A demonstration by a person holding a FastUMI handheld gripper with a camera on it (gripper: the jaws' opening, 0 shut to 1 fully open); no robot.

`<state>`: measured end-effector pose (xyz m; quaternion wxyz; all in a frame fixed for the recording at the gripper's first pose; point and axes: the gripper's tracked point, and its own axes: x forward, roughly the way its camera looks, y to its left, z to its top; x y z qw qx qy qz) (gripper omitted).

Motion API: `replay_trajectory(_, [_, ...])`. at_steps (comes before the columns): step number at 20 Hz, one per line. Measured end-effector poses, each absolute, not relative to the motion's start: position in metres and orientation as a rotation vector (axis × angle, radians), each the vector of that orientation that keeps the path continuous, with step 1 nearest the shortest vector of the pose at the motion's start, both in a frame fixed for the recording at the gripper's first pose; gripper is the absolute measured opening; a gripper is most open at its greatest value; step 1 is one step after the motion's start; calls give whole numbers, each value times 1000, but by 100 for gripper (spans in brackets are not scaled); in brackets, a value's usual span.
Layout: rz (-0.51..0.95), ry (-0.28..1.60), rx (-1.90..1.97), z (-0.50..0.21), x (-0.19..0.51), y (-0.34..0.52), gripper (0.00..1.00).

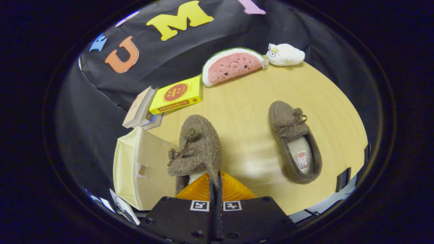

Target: Open the storage box then place both shoes into the box .Put the left shoe in first, then the right shoe, with the right side of both shoes facing outward in a uniform manner.

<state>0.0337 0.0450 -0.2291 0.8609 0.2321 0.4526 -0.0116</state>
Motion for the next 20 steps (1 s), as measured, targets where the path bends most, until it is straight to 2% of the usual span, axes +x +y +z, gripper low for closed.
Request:
replay_trajectory(5, [-13,842,565,-145,38,117,0])
replay_trajectory(9, [28,804,565,-121,55,194,0])
replay_trajectory(15, [39,861,572,-160,61,289,0])
replay_trajectory(20, [6,947,562,-207,52,318,0])
